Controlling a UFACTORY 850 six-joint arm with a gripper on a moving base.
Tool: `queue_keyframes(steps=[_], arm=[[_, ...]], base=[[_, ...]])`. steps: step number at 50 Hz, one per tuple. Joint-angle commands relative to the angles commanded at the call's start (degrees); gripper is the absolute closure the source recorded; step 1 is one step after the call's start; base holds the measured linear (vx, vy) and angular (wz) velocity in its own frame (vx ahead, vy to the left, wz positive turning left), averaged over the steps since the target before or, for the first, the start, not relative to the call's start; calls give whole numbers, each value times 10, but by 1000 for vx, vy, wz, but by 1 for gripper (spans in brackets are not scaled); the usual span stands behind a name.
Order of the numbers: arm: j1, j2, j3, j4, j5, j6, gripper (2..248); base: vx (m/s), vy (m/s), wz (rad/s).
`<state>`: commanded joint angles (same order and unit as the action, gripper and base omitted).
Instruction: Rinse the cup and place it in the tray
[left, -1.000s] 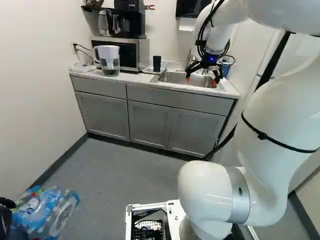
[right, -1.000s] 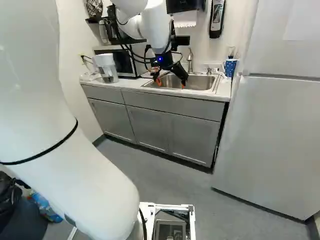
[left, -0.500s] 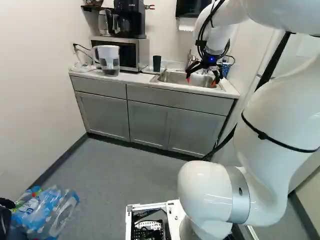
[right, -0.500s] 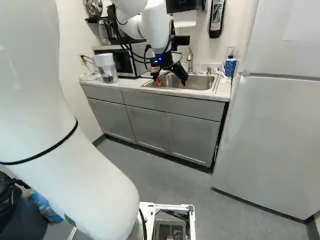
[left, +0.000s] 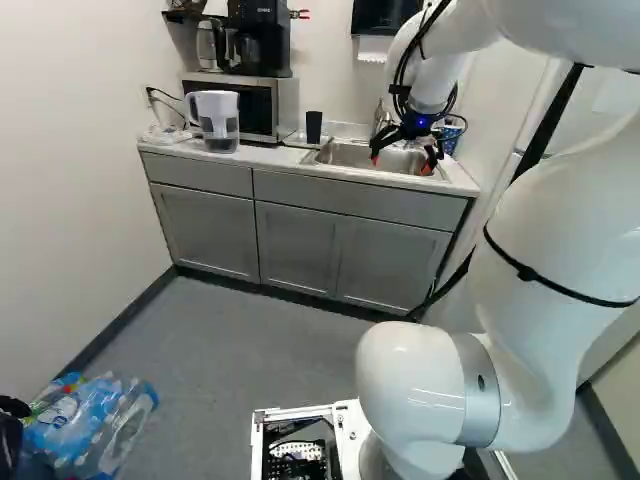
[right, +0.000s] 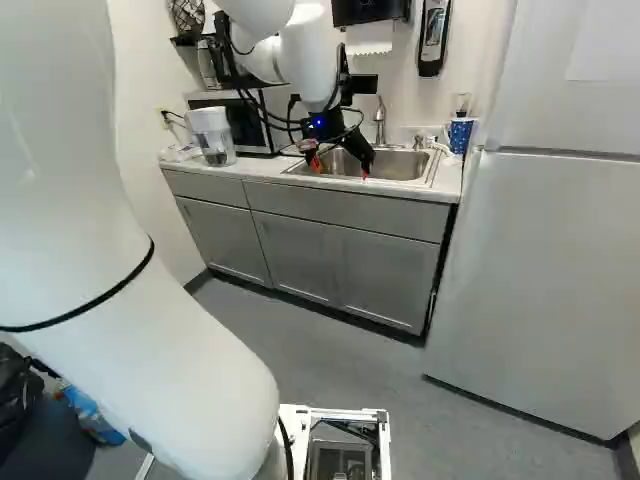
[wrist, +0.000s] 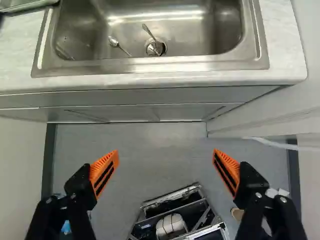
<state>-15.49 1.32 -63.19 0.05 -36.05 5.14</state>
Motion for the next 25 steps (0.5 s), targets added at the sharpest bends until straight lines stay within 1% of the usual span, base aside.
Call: queue_keyframes(steps=[13,25], arm=[[6,5,22,0,32,-2,3],[13,12,48,0,72,-4,3]], base=[[0,0,0],[0,0,0]])
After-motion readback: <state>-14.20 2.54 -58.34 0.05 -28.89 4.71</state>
